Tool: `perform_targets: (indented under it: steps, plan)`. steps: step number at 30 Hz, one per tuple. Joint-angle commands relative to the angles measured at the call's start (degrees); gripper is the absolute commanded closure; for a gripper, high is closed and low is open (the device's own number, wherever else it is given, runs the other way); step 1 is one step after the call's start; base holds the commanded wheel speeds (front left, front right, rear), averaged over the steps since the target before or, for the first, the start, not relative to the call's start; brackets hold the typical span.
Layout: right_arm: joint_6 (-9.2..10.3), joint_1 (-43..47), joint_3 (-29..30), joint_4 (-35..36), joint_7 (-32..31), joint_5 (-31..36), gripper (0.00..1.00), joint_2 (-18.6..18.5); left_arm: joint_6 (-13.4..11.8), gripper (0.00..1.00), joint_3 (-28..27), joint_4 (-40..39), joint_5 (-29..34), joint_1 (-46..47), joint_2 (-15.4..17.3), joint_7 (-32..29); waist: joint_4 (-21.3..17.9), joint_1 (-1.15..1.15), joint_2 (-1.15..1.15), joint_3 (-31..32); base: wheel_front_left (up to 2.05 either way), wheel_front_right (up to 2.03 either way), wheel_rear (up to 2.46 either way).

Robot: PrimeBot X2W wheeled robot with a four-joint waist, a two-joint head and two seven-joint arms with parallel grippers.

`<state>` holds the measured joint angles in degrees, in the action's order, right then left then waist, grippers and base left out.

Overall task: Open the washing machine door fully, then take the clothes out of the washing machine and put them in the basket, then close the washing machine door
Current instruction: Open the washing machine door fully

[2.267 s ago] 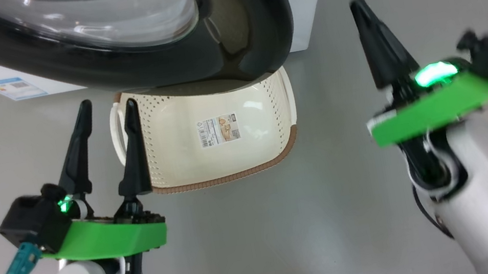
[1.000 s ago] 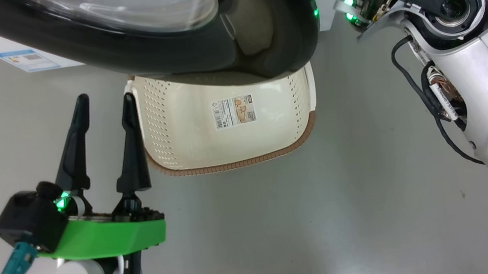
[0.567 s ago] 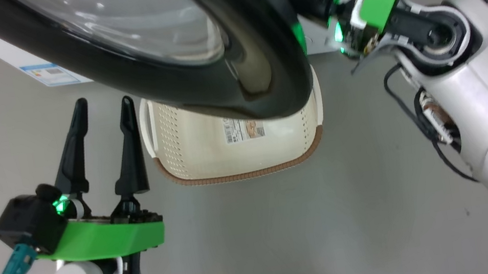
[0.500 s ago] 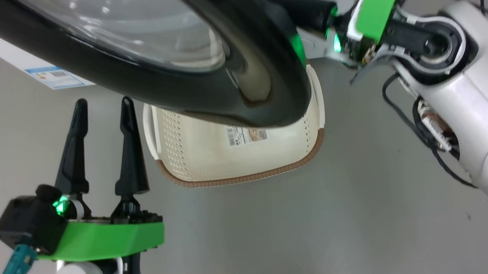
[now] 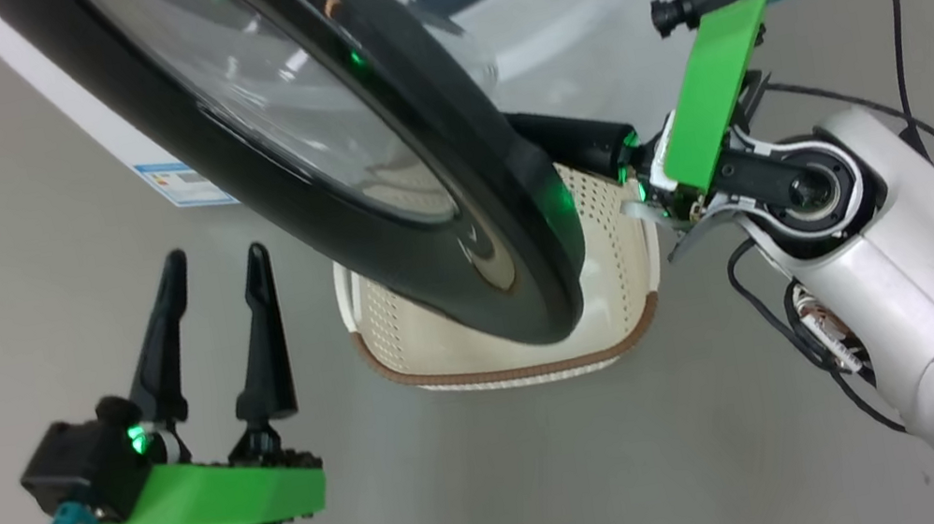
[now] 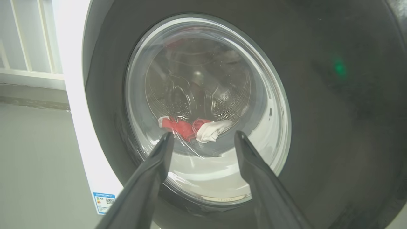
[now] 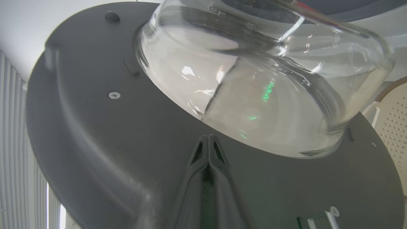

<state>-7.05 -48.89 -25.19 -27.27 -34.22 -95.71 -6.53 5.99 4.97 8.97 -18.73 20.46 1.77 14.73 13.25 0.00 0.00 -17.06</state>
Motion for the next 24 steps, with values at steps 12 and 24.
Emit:
perform_targets:
  steps: [12, 24]
  plan:
    - [-0.44, 4.5, -3.5, 2.1, -0.4, 0.0, 1.00, 1.2, -1.5, 0.00, -1.0, 0.2, -1.1, -3.0, 1.1, 0.3, 5.7, 0.00, 0.00, 6.1, 0.00, 0.00, 0.00]
    - [-0.44, 5.7, -6.0, 1.8, 0.0, 0.3, 1.00, 1.6, -2.6, 0.00, -0.1, 1.9, -1.8, -3.7, 1.1, 0.3, 10.4, 0.00, 0.00, 7.6, 0.00, 0.00, 0.00]
